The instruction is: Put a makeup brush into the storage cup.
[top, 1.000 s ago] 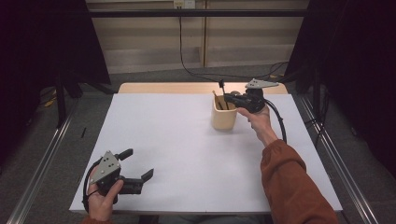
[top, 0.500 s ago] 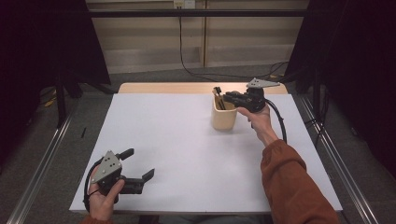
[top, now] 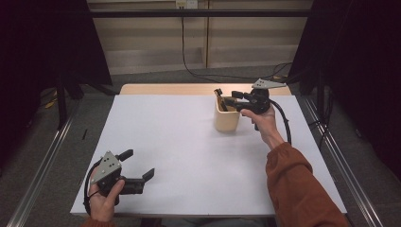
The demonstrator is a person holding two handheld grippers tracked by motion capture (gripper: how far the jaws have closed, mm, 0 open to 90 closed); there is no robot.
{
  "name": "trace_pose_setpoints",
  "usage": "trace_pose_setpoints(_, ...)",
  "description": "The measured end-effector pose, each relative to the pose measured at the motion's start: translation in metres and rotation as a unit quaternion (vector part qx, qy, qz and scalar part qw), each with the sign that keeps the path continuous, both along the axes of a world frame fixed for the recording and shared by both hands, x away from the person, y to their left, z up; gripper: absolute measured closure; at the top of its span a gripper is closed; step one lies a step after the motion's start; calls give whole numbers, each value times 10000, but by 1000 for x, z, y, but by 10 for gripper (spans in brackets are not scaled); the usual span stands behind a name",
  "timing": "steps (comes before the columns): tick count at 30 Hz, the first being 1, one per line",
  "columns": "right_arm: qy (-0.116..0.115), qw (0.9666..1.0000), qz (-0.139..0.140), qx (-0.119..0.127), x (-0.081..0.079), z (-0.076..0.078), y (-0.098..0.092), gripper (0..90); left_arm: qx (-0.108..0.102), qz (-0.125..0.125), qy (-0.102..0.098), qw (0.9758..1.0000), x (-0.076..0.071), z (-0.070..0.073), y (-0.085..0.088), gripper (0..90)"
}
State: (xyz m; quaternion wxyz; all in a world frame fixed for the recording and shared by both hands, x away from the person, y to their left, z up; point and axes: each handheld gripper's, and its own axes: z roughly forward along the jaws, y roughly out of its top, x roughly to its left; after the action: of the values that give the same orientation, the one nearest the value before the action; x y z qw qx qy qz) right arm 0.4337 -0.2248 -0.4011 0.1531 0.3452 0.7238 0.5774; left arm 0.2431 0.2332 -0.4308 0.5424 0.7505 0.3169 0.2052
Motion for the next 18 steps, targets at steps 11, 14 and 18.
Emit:
trace_pose_setpoints(11, -33, 10000, -58, -5, -7, -1, 0, 188, -10, -24, -24, 10000, -1, 0, 0, 11)
trace_pose_setpoints(14, -38, 10000, -80, 18, -10, -1, 0, 141, -41, -24, -12, 10000, -1, 0, 1, 12)
trace_pose_setpoints(18, -36, 9999, -117, -9, -15, 4, 1, 74, -31, -45, -40, 10000, -2, 1, 1, 12)
